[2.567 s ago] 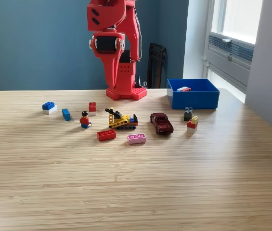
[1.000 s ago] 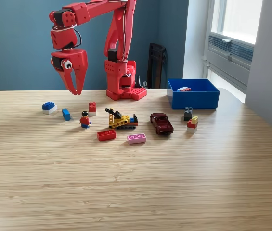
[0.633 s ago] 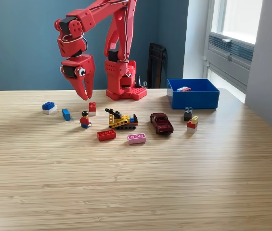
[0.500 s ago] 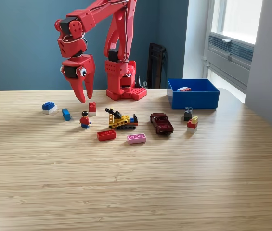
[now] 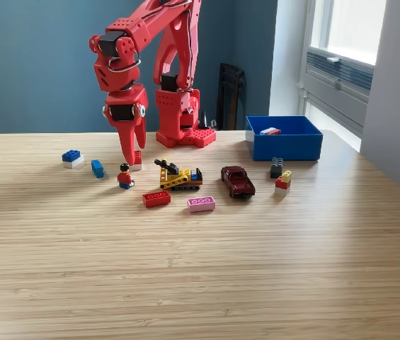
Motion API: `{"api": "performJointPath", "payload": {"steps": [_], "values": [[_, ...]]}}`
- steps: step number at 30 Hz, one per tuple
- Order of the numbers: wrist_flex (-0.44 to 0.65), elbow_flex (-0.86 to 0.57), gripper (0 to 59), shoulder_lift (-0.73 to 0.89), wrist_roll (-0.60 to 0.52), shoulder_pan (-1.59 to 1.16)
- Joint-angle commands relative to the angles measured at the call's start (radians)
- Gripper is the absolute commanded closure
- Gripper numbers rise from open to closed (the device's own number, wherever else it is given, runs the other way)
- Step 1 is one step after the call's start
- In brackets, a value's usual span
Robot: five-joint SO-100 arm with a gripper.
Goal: Grasp a lego block and put it in the bin.
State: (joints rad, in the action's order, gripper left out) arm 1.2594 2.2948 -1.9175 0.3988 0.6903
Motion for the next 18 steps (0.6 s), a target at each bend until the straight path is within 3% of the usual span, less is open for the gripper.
{"api": "performJointPath", "payload": {"steps": [1,18], "values": [[-0.012,0.041,29.4,-0.048,0.002,-0.043],[-0.094,0.054,29.7,-0.048,0.097,0.055]]}}
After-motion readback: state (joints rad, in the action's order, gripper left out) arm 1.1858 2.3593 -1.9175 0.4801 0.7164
